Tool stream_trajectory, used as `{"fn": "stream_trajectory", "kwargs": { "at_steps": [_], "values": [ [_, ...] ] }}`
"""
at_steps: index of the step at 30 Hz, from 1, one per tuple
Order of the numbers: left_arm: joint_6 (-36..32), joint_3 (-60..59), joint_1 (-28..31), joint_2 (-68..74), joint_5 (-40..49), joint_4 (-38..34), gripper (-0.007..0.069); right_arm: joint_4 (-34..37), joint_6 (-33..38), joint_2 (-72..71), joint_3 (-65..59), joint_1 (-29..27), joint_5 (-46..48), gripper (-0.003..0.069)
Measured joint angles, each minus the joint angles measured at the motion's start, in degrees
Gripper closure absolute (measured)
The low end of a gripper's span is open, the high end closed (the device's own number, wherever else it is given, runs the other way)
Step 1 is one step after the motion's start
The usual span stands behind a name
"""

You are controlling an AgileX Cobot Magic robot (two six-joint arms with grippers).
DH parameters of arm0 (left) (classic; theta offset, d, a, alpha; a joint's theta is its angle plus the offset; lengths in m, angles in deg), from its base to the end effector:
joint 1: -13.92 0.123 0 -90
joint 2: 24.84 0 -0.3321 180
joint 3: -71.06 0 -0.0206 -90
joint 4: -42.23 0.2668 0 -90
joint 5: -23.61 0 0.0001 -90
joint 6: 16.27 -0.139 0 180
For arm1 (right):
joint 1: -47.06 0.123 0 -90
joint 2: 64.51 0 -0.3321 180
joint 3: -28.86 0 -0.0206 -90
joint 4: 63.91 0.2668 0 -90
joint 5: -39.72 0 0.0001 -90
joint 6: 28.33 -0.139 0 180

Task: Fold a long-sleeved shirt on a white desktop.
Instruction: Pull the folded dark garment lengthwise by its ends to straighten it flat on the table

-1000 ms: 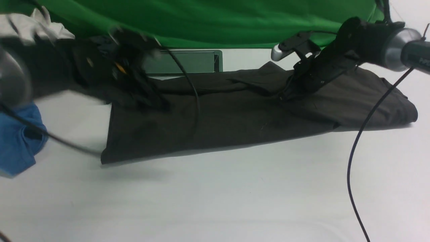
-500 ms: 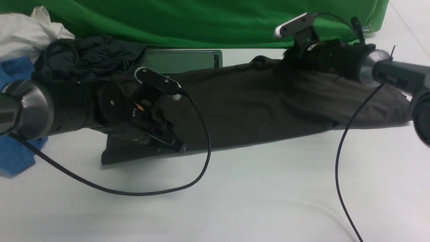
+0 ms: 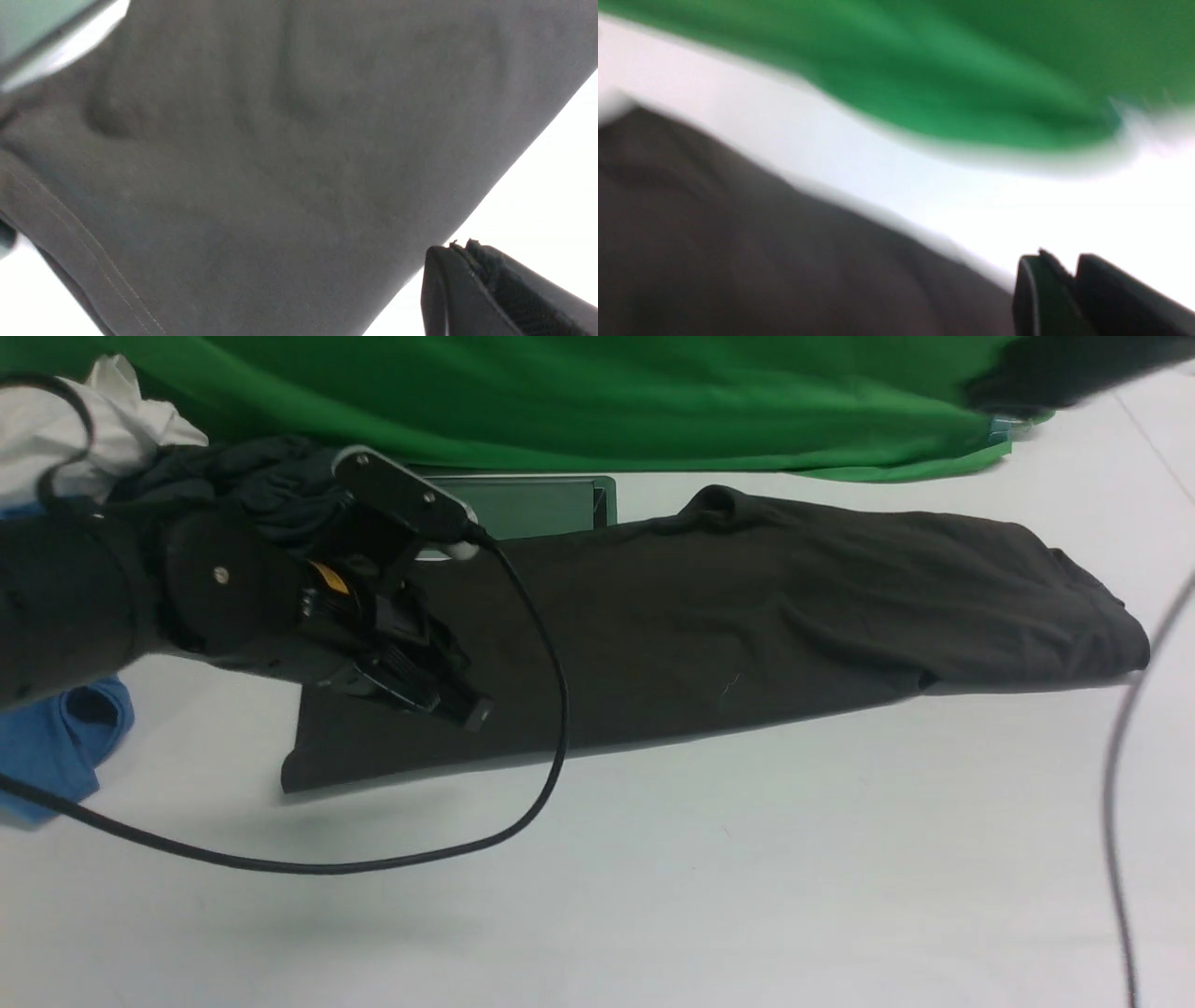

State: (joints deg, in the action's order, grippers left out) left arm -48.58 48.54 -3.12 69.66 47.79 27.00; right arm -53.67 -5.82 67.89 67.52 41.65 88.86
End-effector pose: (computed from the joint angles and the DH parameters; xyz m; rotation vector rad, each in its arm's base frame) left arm 0.3408 -0.1201 0.2446 0.7894 2.3172 -0.1219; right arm 0.5746 -0.0356 0.2622 -0.2799 2.4582 0.0096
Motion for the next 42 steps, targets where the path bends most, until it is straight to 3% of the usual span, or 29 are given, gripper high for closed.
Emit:
{"fn": "stream_trajectory", "kwargs": {
  "at_steps": [3, 5, 11, 13, 23, 26, 29, 31, 32, 33, 34, 36, 42],
  "values": [
    [-1.4, 0.0, -0.1, -0.8, 0.3, -1.8, 0.0608, -2.8, -4.5, -0.2, 0.1, -5.0, 11.7, 0.0523],
    [-1.8, 0.0, -0.5, -1.0, 0.3, -2.1, 0.0608, -3.1, -5.8, 0.5, 0.1, -6.8, 14.0, 0.0466],
    [-3.6, 0.0, -4.0, -1.2, 0.3, -2.7, 0.0608, -1.0, -7.0, 4.7, 0.1, -9.2, 16.2, 0.0077],
    [-3.9, 0.0, -5.3, -1.2, 0.3, -2.7, 0.0608, -0.5, -7.1, 5.9, 0.1, -9.2, 16.3, 0.0011],
    [-4.1, 0.0, -6.9, -1.2, 0.6, -2.3, 0.0608, 1.2, -6.9, 11.2, 0.1, -7.2, 15.3, -0.0032],
    [-4.7, 0.0, -6.9, -1.2, 0.8, -2.3, 0.0608, 1.1, -6.5, 11.4, 0.1, -6.0, 14.8, -0.0008],
    [-5.0, 0.0, -6.9, -1.2, 1.0, -2.3, 0.0608, 1.0, -6.1, 11.6, 0.1, -5.0, 14.5, 0.0064],
    [-5.8, 0.0, -6.9, -1.4, 1.5, -2.2, 0.0608, 1.0, -5.4, 11.7, 0.1, -4.1, 13.9, 0.0201],
    [-6.3, -0.1, -6.9, -2.2, 2.1, -1.7, 0.0608, 1.0, -5.0, 11.7, 0.1, -3.9, 14.2, 0.0322],
    [-6.4, -0.1, -6.9, -2.2, 2.1, -1.7, 0.0608, 1.1, -5.0, 11.7, 0.1, -3.8, 14.3, 0.0337],
    [-6.4, -0.1, -6.9, -3.0, 2.7, -1.1, 0.0608, 1.3, -4.3, 11.7, 0.1, -3.8, 15.3, 0.0442],
    [-5.6, -0.1, -6.9, -5.0, 4.4, -0.1, 0.0608, 1.7, -4.1, 11.4, 0.1, -4.2, 17.1, 0.0551],
    [2.2, -0.1, -6.9, -13.8, 14.8, 1.7, 0.0608, -1.9, -5.8, 3.2, -3.7, -9.0, 20.4, 0.0579]
  ]
}}
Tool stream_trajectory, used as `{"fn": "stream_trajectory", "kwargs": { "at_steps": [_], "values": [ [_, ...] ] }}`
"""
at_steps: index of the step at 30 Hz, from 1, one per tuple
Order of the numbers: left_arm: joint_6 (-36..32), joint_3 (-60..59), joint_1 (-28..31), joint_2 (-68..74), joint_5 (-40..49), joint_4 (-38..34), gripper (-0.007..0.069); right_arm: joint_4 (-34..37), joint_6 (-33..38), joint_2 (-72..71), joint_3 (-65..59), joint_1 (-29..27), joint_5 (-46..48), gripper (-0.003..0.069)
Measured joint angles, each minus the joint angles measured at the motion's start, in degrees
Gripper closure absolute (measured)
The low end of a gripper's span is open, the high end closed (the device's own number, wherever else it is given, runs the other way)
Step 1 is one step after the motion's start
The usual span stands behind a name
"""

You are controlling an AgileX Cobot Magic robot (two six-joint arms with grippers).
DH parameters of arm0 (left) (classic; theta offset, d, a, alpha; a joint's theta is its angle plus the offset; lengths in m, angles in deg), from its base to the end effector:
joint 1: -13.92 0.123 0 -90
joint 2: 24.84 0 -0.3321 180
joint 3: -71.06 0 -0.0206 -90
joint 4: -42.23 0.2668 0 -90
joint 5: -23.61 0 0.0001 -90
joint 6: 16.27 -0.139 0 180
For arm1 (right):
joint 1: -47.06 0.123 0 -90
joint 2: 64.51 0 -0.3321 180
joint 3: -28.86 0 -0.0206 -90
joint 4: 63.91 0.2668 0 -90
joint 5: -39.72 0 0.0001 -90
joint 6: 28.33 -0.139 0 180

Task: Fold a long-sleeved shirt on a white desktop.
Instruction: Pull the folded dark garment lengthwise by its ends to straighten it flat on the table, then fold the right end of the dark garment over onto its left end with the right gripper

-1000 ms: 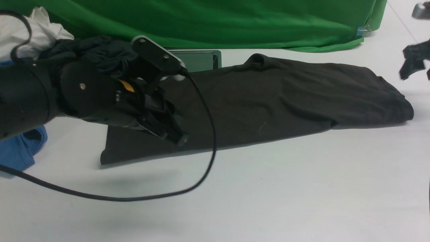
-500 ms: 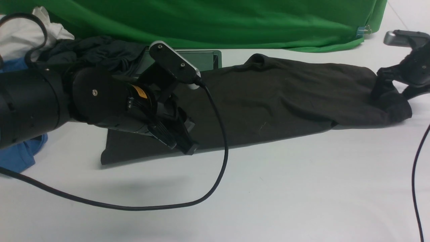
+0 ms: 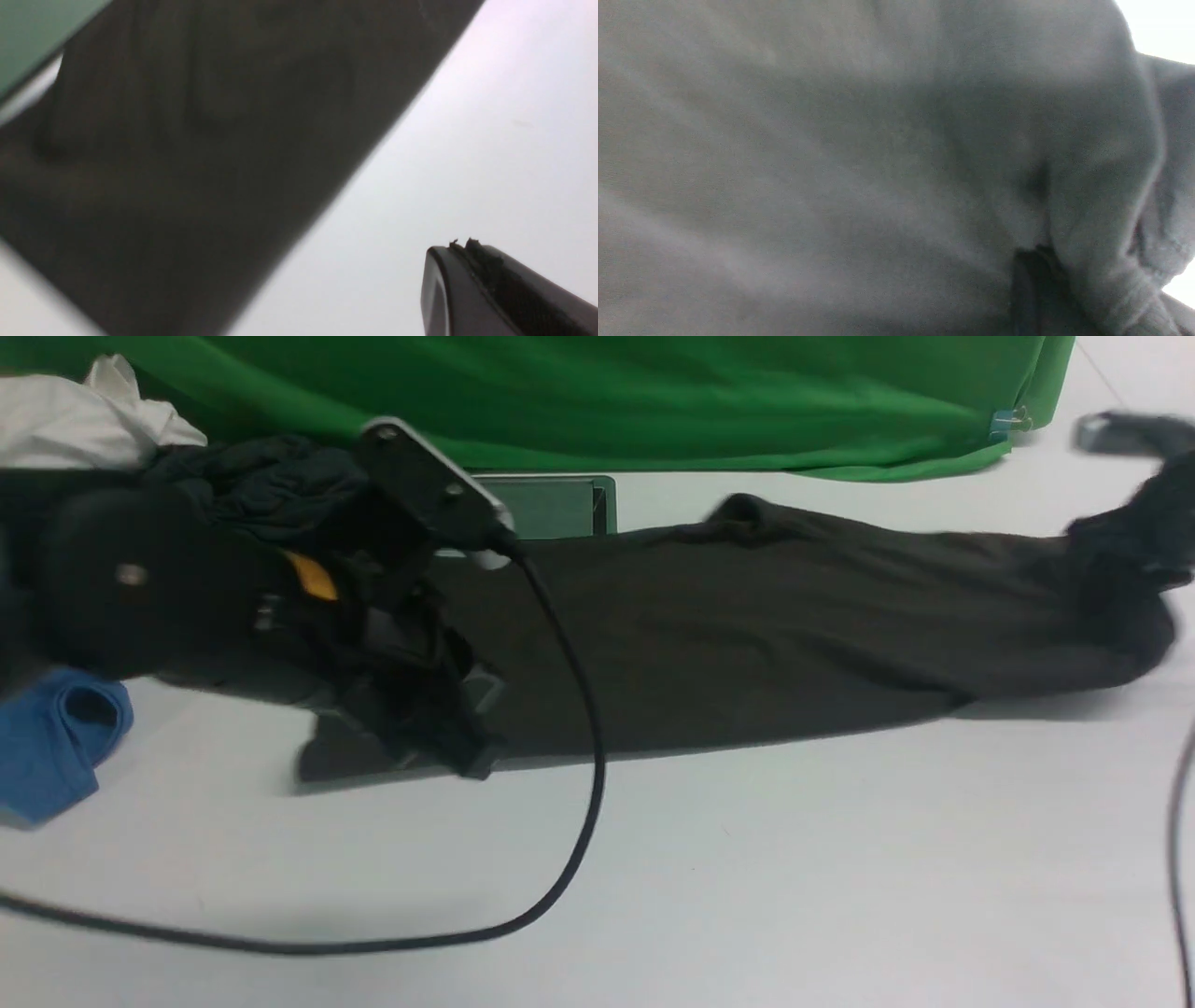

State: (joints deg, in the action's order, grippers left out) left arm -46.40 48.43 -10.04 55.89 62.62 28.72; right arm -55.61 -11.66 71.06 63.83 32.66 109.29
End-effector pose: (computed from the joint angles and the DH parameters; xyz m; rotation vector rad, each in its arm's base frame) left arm 0.2624 -0.1390 0.3014 0.9743 2.2696 -0.2154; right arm 0.5152 -0.1129 0.1910 -0.0010 2.9363 0.1309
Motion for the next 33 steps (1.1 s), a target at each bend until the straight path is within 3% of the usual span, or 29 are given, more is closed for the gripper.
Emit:
{"fn": "stream_trajectory", "kwargs": {
  "at_steps": [6, 11, 17, 21, 33],
  "values": [
    [3.6, 0.0, 0.0, -8.0, 5.8, 0.2, 0.0608, -6.0, -2.4, -13.5, -8.5, -7.1, 0.1, 0.0579],
    [4.1, 0.0, 0.0, -11.6, 5.8, 0.5, 0.0608, -4.6, -2.9, -19.2, -11.3, -8.1, 0.3, 0.0579],
    [9.9, 0.0, 0.1, -12.1, 5.0, 6.1, 0.0608, 3.3, -2.5, -26.8, -11.5, -1.3, -1.6, 0.0579],
    [12.1, 0.0, 0.1, -12.1, 4.2, 8.7, 0.0608, 9.0, -2.5, -29.9, -11.4, 6.6, -3.2, 0.0579],
    [12.5, 0.0, 0.1, -12.1, 4.1, 9.0, 0.0608, 17.7, -2.7, -20.8, -4.1, 22.7, -4.4, 0.0579]
  ]
}}
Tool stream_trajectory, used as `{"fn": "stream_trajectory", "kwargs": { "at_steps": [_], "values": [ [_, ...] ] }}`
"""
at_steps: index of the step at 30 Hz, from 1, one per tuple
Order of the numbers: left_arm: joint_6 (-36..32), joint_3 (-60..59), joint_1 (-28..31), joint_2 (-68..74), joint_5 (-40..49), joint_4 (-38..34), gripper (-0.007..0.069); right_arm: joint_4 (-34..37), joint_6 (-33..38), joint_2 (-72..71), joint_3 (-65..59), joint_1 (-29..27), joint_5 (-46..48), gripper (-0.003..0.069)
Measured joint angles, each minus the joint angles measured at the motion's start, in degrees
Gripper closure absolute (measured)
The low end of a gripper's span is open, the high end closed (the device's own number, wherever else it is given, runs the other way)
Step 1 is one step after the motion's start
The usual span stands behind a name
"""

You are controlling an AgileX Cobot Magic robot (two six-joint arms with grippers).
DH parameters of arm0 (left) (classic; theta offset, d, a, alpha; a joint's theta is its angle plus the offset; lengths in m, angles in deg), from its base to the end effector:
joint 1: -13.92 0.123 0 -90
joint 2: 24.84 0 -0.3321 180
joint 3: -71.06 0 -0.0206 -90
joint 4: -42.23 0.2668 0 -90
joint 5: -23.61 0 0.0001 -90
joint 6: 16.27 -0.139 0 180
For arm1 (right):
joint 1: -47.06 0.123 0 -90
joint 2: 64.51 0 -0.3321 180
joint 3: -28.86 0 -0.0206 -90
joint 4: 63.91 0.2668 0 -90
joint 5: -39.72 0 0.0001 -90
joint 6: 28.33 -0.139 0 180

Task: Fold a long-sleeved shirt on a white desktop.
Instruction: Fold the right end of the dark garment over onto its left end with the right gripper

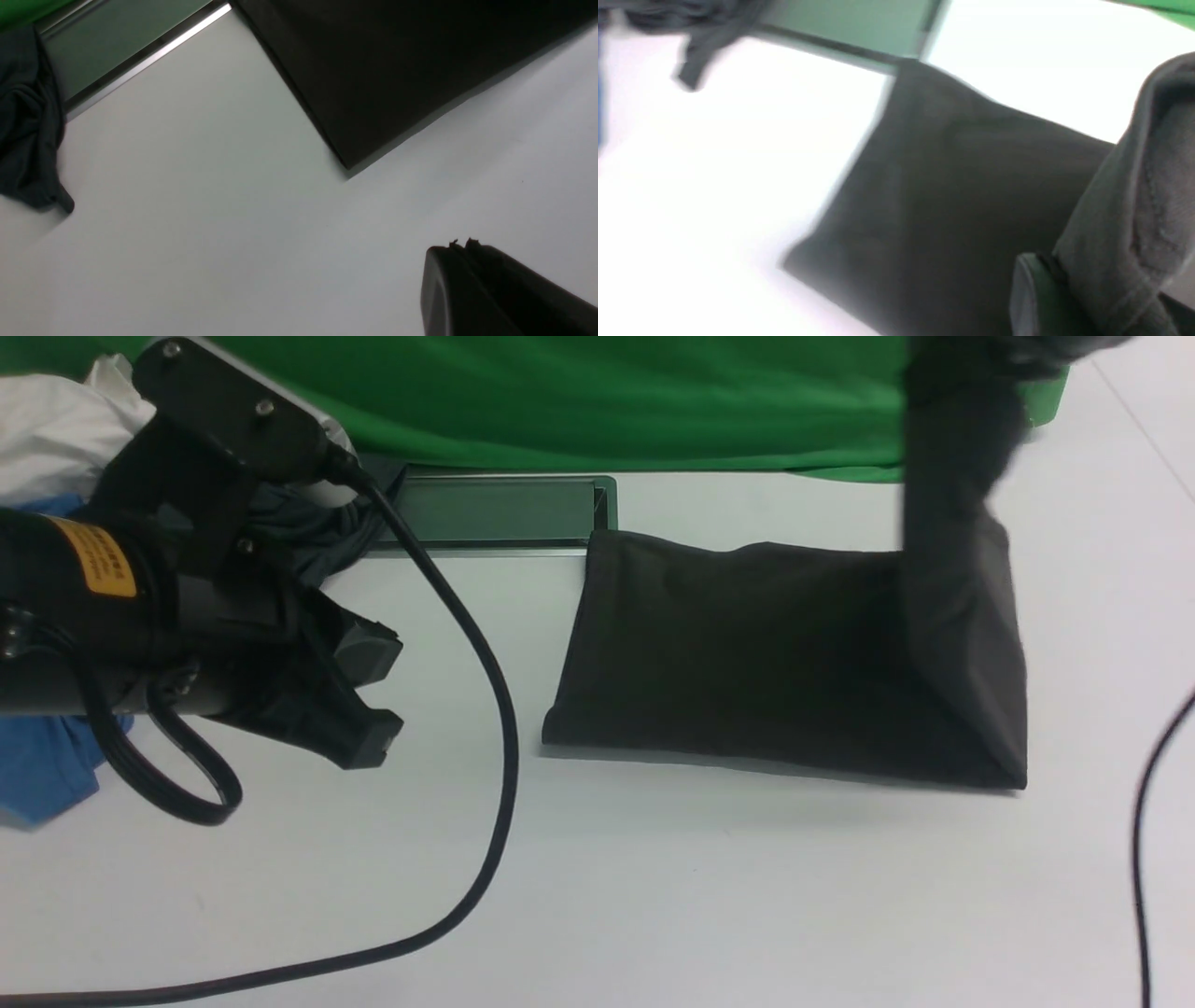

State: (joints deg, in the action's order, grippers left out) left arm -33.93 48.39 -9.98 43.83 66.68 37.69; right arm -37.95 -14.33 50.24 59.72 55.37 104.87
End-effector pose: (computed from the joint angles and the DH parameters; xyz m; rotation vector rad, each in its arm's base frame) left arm 0.2215 -0.1064 0.3497 0.7942 2.2091 -0.1457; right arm 0.4593 0.1229 0.3669 -0.3928 2.5011 0.5615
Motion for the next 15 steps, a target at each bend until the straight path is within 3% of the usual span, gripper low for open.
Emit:
{"fn": "stream_trajectory", "kwargs": {
  "at_steps": [7, 15],
  "values": [
    [0.1, 0.0, 0.0, 0.0, -0.2, 0.0, 0.0608, 1.7, -0.2, 8.4, 6.4, 6.2, 2.3, 0.0579],
    [0.1, 0.0, 0.0, 0.0, -0.5, 0.0, 0.0608, 2.9, -1.4, 13.3, 9.2, 9.7, 3.1, 0.0578]
  ]
}}
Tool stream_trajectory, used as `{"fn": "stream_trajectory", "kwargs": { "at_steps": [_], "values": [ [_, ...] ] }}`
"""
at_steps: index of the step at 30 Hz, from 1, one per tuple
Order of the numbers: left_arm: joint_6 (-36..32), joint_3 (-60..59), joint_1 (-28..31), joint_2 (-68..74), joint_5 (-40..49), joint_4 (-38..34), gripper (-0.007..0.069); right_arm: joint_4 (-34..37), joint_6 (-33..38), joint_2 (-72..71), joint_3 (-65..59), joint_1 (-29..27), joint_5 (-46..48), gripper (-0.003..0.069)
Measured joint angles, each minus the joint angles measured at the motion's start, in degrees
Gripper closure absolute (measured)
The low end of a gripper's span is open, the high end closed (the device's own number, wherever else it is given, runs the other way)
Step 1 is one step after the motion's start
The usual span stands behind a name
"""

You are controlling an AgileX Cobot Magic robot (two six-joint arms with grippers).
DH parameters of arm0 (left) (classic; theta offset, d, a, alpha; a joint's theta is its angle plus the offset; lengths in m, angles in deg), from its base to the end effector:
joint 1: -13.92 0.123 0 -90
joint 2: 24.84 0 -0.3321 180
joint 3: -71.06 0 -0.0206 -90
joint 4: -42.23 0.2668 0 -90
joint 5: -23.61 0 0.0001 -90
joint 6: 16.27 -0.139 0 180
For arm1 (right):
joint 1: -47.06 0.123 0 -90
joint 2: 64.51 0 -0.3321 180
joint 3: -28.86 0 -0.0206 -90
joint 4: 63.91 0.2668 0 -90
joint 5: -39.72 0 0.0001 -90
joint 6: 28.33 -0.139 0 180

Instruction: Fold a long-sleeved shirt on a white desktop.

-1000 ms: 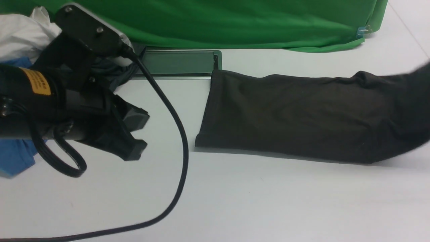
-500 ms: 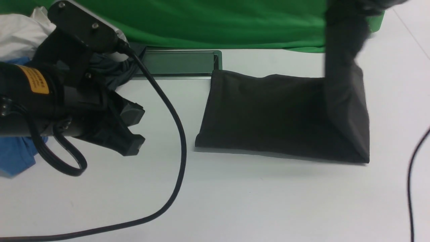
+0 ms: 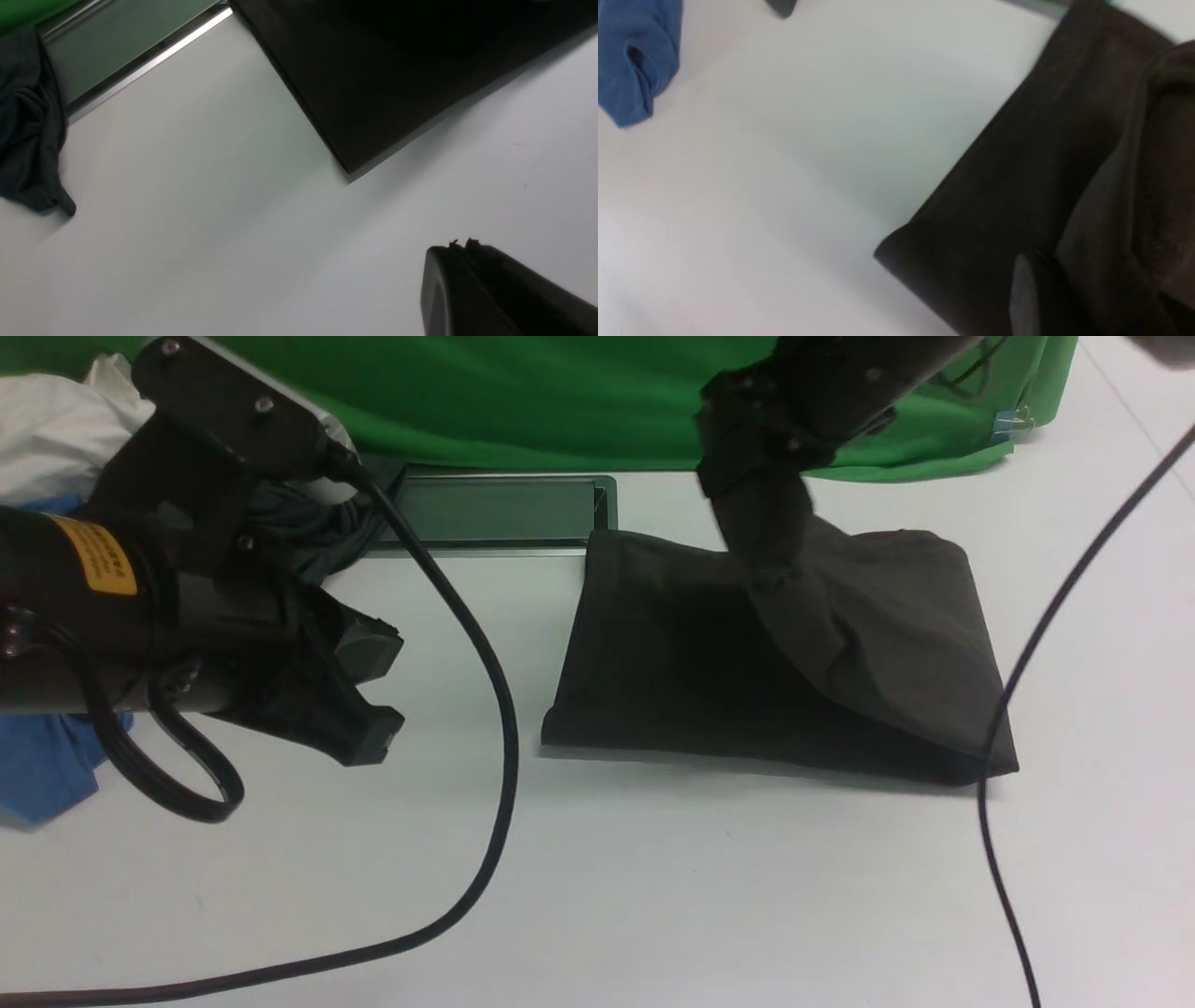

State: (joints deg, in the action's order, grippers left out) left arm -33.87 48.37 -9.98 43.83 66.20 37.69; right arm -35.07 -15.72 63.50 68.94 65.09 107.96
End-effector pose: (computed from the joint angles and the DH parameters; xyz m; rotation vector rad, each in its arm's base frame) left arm 0.2223 -0.1067 0.3504 0.7899 2.2022 -0.1463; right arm 0.4808 0.2220 0.3037 -0.5888 2.6029 0.7161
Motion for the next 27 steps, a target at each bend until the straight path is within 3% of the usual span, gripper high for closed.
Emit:
{"fn": "stream_trajectory", "kwargs": {
  "at_steps": [5, 12, 14, 16, 18, 19, 20, 22, 23, 26, 27],
  "values": [
    [0.0, 0.0, 0.0, 0.0, -0.1, 0.0, 0.0608, 0.4, -1.6, 0.6, 0.1, 1.4, -1.2, 0.0529],
    [0.0, 0.0, 0.0, 0.0, -0.1, 0.0, 0.0608, 3.0, -5.7, 0.3, 4.3, 1.9, 1.0, 0.0125],
    [0.0, 0.0, 0.0, 0.0, -0.1, 0.0, 0.0608, 2.3, -5.8, -1.0, 4.7, 1.6, 1.2, 0.0107],
    [0.0, 0.0, 0.0, 0.0, 0.0, 0.0, 0.0608, -0.9, -5.8, -3.3, 4.5, 1.0, 1.3, 0.0152],
    [0.0, 0.0, 0.0, 0.0, 0.0, 0.0, 0.0608, -9.1, -5.8, -8.0, 2.1, 0.5, 1.3, 0.0263],
    [0.0, 0.0, 0.0, 0.0, -0.1, 0.0, 0.0608, -9.1, -5.8, -8.5, 1.8, 0.3, 1.2, 0.0275],
    [0.1, 0.0, 0.0, 0.0, -0.7, -0.1, 0.0608, -17.4, -6.5, -12.8, -2.5, -0.1, 1.2, 0.0386],
    [0.1, 0.0, 0.0, 0.1, -1.7, -0.4, 0.0608, -20.8, -7.2, -14.8, -6.0, -0.5, 1.2, 0.0447],
    [0.1, 0.0, 0.0, 0.6, -3.1, -1.3, 0.0608, -23.5, -7.6, -16.6, -9.3, -0.9, 0.8, 0.0511],
    [-2.9, 0.0, 0.0, 4.3, -11.3, -8.4, 0.0608, -27.4, -7.9, -18.7, -19.4, -2.8, -3.6, 0.0611],
    [-6.8, 0.3, 0.0, 6.7, -14.5, -12.8, 0.0608, -27.8, -7.9, -18.4, -23.8, -3.8, -8.0, 0.063]
  ]
}}
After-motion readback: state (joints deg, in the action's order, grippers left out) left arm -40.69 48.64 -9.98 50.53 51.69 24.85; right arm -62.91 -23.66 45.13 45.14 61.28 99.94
